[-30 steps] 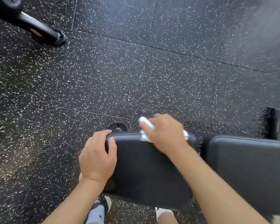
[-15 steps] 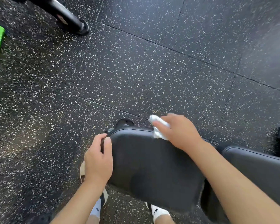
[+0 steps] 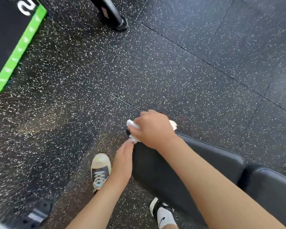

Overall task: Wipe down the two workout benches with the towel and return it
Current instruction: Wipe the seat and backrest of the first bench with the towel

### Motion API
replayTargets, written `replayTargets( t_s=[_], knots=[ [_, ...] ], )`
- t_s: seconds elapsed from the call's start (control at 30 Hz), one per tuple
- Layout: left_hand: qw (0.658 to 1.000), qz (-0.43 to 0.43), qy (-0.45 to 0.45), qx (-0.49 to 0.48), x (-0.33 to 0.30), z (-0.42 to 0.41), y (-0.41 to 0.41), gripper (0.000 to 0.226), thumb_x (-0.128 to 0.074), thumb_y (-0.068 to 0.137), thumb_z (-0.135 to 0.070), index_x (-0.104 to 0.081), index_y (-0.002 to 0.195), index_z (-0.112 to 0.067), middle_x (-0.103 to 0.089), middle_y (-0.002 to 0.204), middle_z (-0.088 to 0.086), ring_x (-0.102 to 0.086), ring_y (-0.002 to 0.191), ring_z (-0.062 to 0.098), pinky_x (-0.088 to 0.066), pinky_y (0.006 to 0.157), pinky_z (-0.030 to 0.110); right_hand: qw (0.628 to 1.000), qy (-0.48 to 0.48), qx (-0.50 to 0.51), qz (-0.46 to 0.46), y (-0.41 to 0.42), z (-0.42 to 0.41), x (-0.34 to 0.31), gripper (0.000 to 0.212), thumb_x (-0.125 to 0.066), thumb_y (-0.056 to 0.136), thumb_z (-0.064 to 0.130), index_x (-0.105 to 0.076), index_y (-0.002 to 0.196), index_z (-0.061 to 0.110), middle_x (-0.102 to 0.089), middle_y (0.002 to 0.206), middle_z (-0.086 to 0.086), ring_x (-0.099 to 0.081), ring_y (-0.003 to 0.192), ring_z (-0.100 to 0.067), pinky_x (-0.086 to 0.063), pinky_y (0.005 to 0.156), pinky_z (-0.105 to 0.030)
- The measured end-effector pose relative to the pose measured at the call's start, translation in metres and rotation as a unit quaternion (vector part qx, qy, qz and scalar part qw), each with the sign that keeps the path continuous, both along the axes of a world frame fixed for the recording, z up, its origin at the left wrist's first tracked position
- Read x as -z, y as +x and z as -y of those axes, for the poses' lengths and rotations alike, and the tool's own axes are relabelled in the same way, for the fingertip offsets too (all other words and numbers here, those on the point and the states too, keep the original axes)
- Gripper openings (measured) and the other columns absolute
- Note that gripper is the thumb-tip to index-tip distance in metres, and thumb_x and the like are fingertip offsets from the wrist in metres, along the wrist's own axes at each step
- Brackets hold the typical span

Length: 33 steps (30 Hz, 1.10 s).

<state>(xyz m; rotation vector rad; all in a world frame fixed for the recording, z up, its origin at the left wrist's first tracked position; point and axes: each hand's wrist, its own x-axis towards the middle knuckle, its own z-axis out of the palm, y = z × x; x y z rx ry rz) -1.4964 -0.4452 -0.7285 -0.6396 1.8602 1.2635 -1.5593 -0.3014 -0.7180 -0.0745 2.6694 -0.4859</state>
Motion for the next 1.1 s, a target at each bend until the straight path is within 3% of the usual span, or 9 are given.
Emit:
replayTargets(
  t_s=[0.1, 0.23, 0.3, 0.4, 0.53, 0.67, 0.8, 0.97, 1.1],
  knots=[
    [0.969, 0.144, 0.059, -0.194, -0.003, 0.013, 0.0, 0.029, -0.04, 0.108, -0.024, -0.063, 0.094, -0.012, -0.065, 0.096, 0.01, -0.06, 0.089, 0.026, -0.044, 0.075, 0.037, 0.989, 0.041, -0.144, -0.022, 0.004, 0.036, -0.001, 0.044, -0.043, 0.105, 0.048, -0.074, 0.087, 0.023, -0.05, 0.082, 0.004, -0.045, 0.082, -0.021, -0.03, 0.066, -0.035],
    [0.942, 0.179, 0.138, -0.247, -0.003, 0.035, 0.014, 0.043, -0.034, 0.111, -0.039, -0.068, 0.105, -0.015, -0.072, 0.082, 0.004, -0.069, 0.067, 0.016, -0.052, 0.058, 0.03, 0.97, 0.04, -0.237, -0.043, 0.027, 0.05, -0.011, 0.032, -0.053, 0.099, 0.045, -0.073, 0.083, 0.026, -0.056, 0.087, 0.004, -0.05, 0.087, -0.022, -0.028, 0.068, -0.035],
    [0.935, 0.185, 0.154, -0.261, -0.002, 0.037, 0.014, 0.05, -0.033, 0.11, -0.047, -0.071, 0.114, -0.014, -0.076, 0.096, 0.008, -0.072, 0.08, 0.021, -0.056, 0.063, 0.033, 0.962, 0.017, -0.263, -0.065, 0.027, 0.037, -0.013, 0.031, -0.058, 0.097, 0.047, -0.072, 0.079, 0.025, -0.055, 0.083, 0.003, -0.052, 0.082, -0.023, -0.031, 0.064, -0.034],
    [0.932, 0.201, 0.155, -0.261, 0.001, 0.036, 0.008, 0.064, -0.025, 0.11, -0.055, -0.069, 0.123, -0.01, -0.077, 0.113, 0.012, -0.073, 0.104, 0.028, -0.055, 0.082, 0.042, 0.99, 0.0, -0.128, -0.061, 0.003, -0.003, -0.01, 0.038, -0.063, 0.098, 0.05, -0.064, 0.071, 0.022, -0.046, 0.077, 0.005, -0.056, 0.082, -0.029, -0.033, 0.06, -0.032],
    [0.933, 0.195, 0.175, -0.245, 0.001, 0.039, 0.002, 0.069, -0.02, 0.109, -0.057, -0.068, 0.125, -0.011, -0.078, 0.114, 0.009, -0.076, 0.102, 0.022, -0.055, 0.081, 0.04, 0.998, 0.055, -0.023, -0.004, -0.001, -0.018, -0.007, 0.046, -0.049, 0.102, 0.057, -0.058, 0.07, 0.025, -0.049, 0.079, 0.005, -0.056, 0.089, -0.026, -0.042, 0.065, -0.036],
    [0.927, 0.208, 0.191, -0.249, 0.005, 0.045, -0.004, 0.068, -0.023, 0.107, -0.061, -0.069, 0.128, -0.014, -0.077, 0.114, 0.012, -0.073, 0.103, 0.024, -0.054, 0.082, 0.039, 0.974, 0.006, -0.199, -0.107, 0.027, 0.037, -0.02, 0.028, -0.074, 0.087, 0.042, -0.069, 0.068, 0.022, -0.054, 0.077, 0.0, -0.053, 0.077, -0.027, -0.033, 0.058, -0.034],
    [0.929, 0.207, 0.193, -0.238, 0.009, 0.052, 0.002, 0.065, -0.031, 0.107, -0.06, -0.071, 0.126, -0.011, -0.075, 0.12, 0.016, -0.073, 0.112, 0.03, -0.056, 0.093, 0.046, 0.93, 0.036, -0.355, -0.093, 0.066, 0.061, -0.019, 0.011, -0.07, 0.084, 0.034, -0.069, 0.074, 0.029, -0.056, 0.084, 0.006, -0.052, 0.081, -0.02, -0.041, 0.063, -0.033],
    [0.97, 0.112, 0.144, -0.158, 0.003, 0.033, -0.007, 0.06, -0.042, 0.092, -0.063, -0.08, 0.109, -0.02, -0.078, 0.108, 0.011, -0.073, 0.096, 0.027, -0.054, 0.076, 0.039, 0.947, -0.048, -0.231, -0.217, 0.06, 0.004, -0.012, 0.025, -0.064, 0.099, 0.041, -0.074, 0.096, 0.019, -0.058, 0.086, -0.004, -0.052, 0.074, -0.026, -0.043, 0.06, -0.038],
    [0.992, 0.027, 0.093, -0.086, -0.008, -0.008, -0.032, 0.052, -0.042, 0.086, -0.061, -0.081, 0.095, -0.028, -0.08, 0.099, -0.002, -0.072, 0.101, 0.022, -0.054, 0.091, 0.044, 0.967, -0.054, -0.107, -0.227, 0.061, -0.032, -0.008, 0.027, -0.071, 0.097, 0.038, -0.077, 0.109, 0.015, -0.059, 0.087, -0.01, -0.051, 0.072, -0.03, -0.047, 0.06, -0.041]
  ],
)
